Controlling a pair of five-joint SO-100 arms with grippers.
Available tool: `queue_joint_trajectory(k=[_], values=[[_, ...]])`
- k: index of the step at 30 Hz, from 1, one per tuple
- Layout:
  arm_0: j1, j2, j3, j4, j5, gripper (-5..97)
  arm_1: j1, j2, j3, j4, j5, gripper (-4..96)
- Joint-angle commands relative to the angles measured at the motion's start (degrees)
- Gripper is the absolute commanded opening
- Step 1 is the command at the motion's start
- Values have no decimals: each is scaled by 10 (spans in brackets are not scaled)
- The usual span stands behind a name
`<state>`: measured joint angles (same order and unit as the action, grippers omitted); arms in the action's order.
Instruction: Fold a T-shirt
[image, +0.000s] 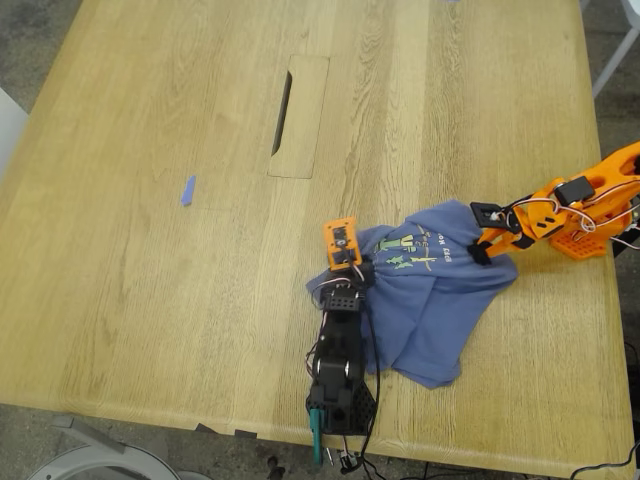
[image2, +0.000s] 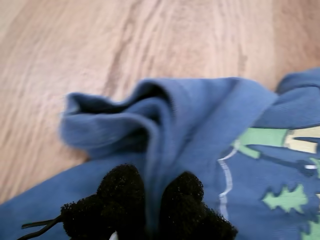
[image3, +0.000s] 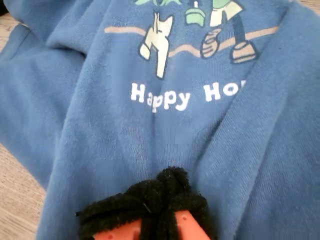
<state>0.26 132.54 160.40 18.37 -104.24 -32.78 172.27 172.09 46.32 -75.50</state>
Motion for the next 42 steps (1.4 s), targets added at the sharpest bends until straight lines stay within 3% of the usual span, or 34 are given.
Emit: queue_joint_trajectory(k=[1, 11, 20, 27, 35, 42], values=[[-42, 57, 4, 49, 0, 132, 6, 16, -11, 22, 2, 0], [-87, 205, 4, 172, 19, 130, 80, 51, -102, 148, -4, 0], [-118, 310, 7, 252, 31, 130, 214, 93, -200, 322, -13, 0], [-185, 460, 25, 364, 34, 130, 387, 127, -227, 394, -40, 0], [-291, 683, 40, 528, 35, 111, 684, 199, -202, 384, -78, 0], [-387, 740, 54, 541, 35, 105, 928, 226, -180, 348, -99, 0]])
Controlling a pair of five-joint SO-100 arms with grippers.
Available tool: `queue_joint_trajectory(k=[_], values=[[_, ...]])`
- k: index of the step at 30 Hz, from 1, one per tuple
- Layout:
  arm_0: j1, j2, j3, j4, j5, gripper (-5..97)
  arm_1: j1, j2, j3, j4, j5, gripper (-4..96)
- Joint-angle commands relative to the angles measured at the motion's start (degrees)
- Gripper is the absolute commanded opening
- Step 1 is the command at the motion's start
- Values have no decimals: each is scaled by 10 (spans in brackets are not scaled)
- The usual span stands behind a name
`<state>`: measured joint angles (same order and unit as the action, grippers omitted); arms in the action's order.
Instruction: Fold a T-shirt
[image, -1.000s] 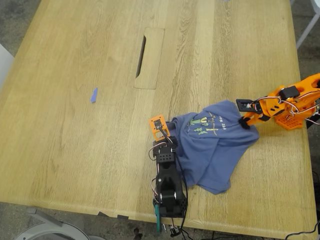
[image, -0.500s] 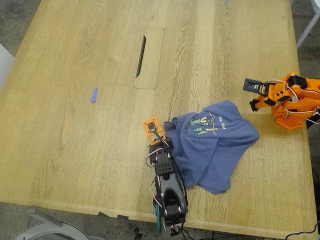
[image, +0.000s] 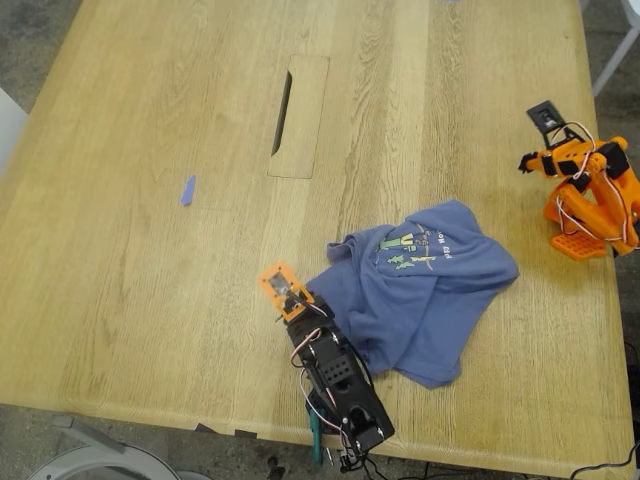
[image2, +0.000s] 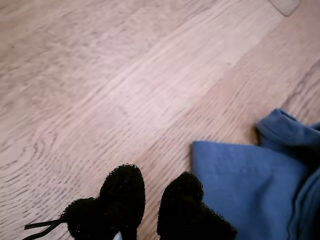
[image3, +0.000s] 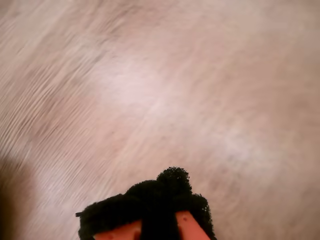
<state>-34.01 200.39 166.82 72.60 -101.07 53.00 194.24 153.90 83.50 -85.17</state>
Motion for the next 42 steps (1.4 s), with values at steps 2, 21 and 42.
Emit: queue_joint_trajectory(k=[2, 21, 42], values=[[-100, 62, -11, -14, 3, 85, 153, 6, 10, -52, -7, 0], [-564, 66, 14, 70, -46, -1, 440, 11, 142, -83, -22, 0], [-555, 65, 89, 22, -43, 0, 510, 10, 334, -332, -37, 1]])
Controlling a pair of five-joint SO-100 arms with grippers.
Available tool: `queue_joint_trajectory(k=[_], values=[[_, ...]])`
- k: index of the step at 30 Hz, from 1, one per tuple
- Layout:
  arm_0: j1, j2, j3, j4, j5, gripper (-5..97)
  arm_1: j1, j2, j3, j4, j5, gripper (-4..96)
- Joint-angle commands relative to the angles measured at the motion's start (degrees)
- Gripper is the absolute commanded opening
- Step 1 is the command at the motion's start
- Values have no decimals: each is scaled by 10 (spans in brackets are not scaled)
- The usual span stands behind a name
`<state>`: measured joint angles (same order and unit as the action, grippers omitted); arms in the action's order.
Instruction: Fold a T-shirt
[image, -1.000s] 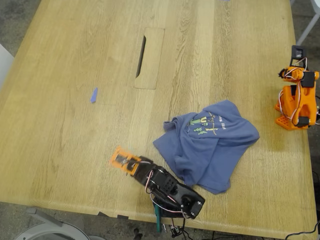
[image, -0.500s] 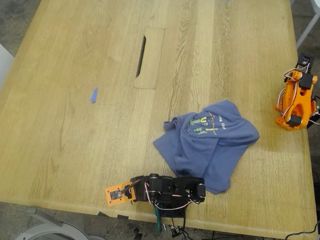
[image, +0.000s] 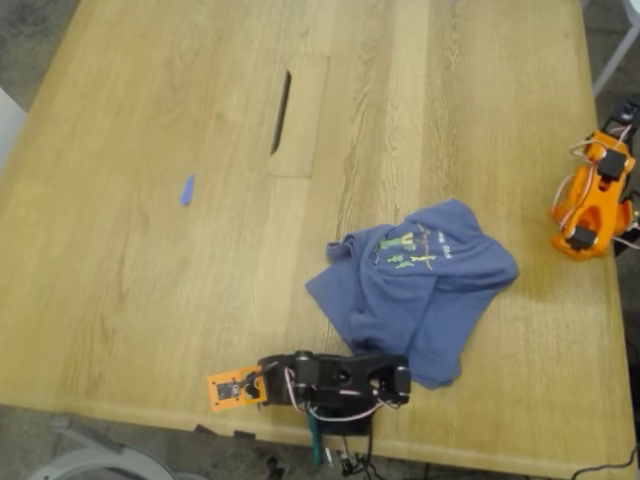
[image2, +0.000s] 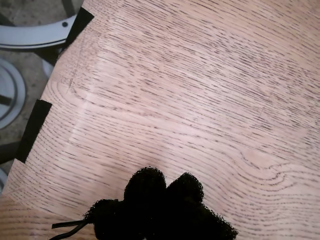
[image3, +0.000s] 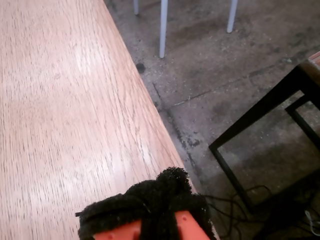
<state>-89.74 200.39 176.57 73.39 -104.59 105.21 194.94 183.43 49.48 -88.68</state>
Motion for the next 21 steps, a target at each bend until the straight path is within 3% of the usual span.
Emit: queue_joint_trajectory(k=[1, 11, 16, 19, 21], values=[[2, 65, -9, 26, -8, 0, -20, 3, 39, 19, -2, 1], [7, 64, -9, 54, -1, 0, -50, 3, 39, 86, -5, 1], [7, 64, -9, 72, 59, 1, -29, 3, 39, 132, 9, 1], [15, 64, -9, 80, 106, 1, -13, 3, 39, 163, 0, 1], [25, 64, -9, 81, 115, 1, -6, 3, 39, 177, -14, 1]])
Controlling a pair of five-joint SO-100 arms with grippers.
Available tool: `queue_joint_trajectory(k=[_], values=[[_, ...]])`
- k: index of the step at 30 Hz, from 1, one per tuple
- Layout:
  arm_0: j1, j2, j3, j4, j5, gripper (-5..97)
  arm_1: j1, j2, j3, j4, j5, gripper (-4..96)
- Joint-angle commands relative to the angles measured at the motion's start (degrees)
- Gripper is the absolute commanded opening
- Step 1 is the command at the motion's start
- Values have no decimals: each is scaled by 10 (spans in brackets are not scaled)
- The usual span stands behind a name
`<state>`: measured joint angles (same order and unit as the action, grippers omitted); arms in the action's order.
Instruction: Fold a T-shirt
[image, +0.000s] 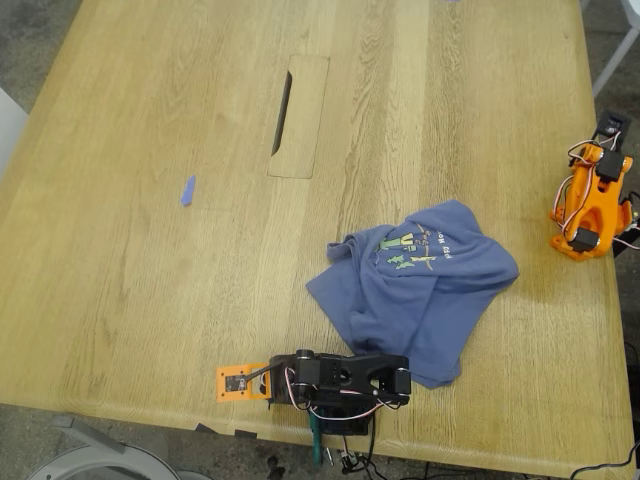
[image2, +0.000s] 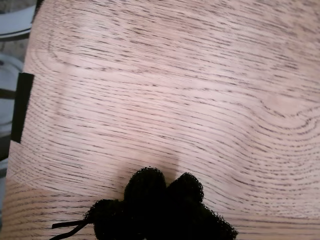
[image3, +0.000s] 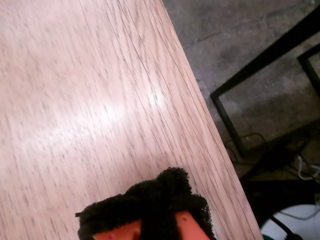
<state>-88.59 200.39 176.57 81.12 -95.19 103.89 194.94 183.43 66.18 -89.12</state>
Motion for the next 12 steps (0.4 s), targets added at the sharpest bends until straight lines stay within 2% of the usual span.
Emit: queue_joint_trajectory(k=[1, 5, 9, 12], values=[[19, 64, -9, 4, 23, 1, 9, 3, 39, 8, -11, 1], [32, 64, -9, 6, 17, 1, 13, 3, 39, 6, -20, 7], [30, 64, -9, 6, 17, 1, 15, 3, 39, 47, 11, 72], [30, 64, -9, 6, 23, 0, 27, 3, 39, 50, 6, 75]])
